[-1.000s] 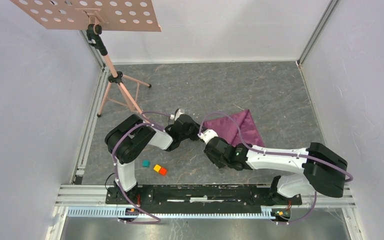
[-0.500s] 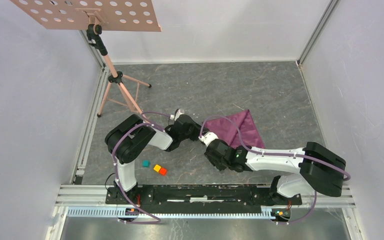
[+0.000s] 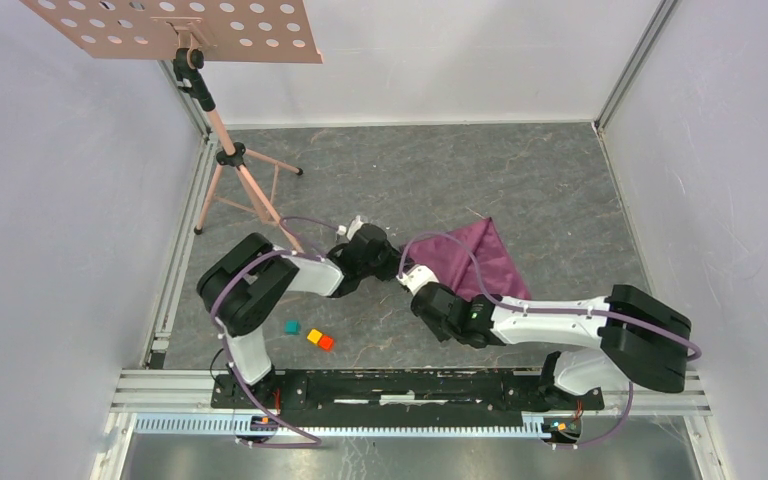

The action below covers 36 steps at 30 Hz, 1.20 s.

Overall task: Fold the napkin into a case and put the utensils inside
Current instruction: Pick up the upper triangle-folded napkin from the center of the board, then turn over the upper triangle folded napkin at the center of the board.

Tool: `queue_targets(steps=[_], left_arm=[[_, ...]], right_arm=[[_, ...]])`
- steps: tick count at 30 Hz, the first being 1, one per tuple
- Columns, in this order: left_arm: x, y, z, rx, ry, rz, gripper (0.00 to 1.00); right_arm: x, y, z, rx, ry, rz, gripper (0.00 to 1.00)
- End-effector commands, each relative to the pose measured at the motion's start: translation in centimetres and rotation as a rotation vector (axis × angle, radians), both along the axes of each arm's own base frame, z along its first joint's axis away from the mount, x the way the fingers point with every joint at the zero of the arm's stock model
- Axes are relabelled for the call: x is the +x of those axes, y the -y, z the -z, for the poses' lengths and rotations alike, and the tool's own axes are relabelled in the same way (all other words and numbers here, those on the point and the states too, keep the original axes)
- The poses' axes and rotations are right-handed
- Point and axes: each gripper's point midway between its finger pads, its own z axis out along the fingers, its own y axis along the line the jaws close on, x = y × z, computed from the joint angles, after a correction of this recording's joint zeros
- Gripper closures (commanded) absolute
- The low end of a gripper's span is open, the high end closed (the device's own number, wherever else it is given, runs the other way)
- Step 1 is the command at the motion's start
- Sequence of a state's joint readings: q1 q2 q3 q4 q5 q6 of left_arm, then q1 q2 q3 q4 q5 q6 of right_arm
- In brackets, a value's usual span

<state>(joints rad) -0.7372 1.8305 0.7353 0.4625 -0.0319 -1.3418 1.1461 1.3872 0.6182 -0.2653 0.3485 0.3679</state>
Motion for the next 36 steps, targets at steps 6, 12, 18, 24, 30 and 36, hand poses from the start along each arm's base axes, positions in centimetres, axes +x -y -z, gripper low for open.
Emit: queue_targets(steps=[6,12,18,24,30,36], left_arm=[[-3.3,-4.7,-6.9,0.223,-0.149,-0.039,0.98],[-8.4,-14.6,-14.9,0.431,-0.148,-0.2,0.98],[-9.6,-19.3,-23.0,0.405,0.105,-0.284,0.98],[-3.6,-12.4,-19.7,0.551,0.089,-0.116,0.98],[3.2,-2.2,-11.2,0.694,0.067,0.154,0.98],[6.4,4.8,-7.0,0.704,0.095,0.304,0.98]], right_arm=[[-3.4,-5.0,-4.6,0.286,-0.106,-0.154,1.0],[-10.5,-13.7,-12.8,0.688,-0.235,-0.472,1.0],[-15.4,-15.6,-19.0,0.989,-0.372,-0.682,1.0],[-12.7,-10.6,-14.0,1.037,-0.463,-0.58,1.0],[-9.1,-2.9,-5.5,0.993,-0.538,-0.329,1.0],[-6.6,1.5,0.1,0.836,-0.524,-0.132,1.0]])
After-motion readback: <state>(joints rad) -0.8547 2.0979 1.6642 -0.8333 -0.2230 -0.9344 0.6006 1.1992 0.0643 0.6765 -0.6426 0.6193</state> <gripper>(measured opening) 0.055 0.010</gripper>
